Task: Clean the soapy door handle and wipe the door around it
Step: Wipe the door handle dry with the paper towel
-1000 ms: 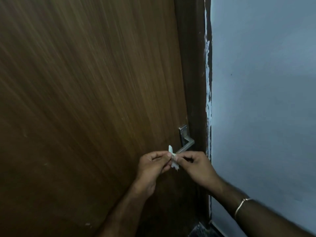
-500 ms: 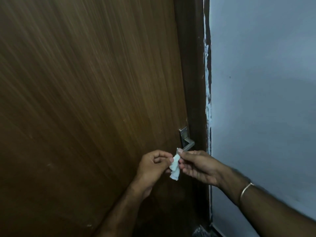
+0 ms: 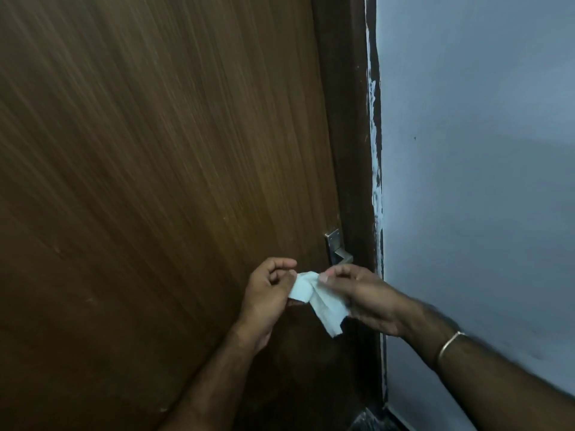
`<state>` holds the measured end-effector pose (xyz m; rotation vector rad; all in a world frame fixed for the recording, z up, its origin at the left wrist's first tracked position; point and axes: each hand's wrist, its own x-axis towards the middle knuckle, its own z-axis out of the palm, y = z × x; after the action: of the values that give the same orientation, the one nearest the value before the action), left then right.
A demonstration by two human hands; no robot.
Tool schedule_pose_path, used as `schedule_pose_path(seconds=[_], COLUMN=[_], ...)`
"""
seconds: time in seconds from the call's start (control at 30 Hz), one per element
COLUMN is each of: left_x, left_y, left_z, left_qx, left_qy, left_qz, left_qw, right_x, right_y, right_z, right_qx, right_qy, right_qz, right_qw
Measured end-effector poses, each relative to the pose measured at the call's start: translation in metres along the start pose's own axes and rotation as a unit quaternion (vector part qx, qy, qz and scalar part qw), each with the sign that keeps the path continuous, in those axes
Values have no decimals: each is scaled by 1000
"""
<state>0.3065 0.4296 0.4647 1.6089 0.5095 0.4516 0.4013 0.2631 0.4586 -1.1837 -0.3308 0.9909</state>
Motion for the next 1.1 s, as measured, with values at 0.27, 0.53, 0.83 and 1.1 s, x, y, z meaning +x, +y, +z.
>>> schedule_pose_path(seconds=[0.27, 0.53, 0.83, 1.1], left_x=[-7, -16, 3, 23], left_y=[7, -17, -43, -28], left_z=[-3, -3, 10, 44], left_qx=[260, 124, 4, 150], left_qy=[89, -164, -108, 10], left_qz=[117, -39, -174, -149], left_qw=[954, 978, 979, 977], right_x=[-3, 2, 9, 46], right_y=[7, 19, 49, 25], right_z=[11, 9, -7, -43], right_qx=[-84, -128, -170, -289], right_qy=[35, 14, 59, 367], right_qz=[-26, -58, -53, -181], right_qw=[995, 990, 982, 866])
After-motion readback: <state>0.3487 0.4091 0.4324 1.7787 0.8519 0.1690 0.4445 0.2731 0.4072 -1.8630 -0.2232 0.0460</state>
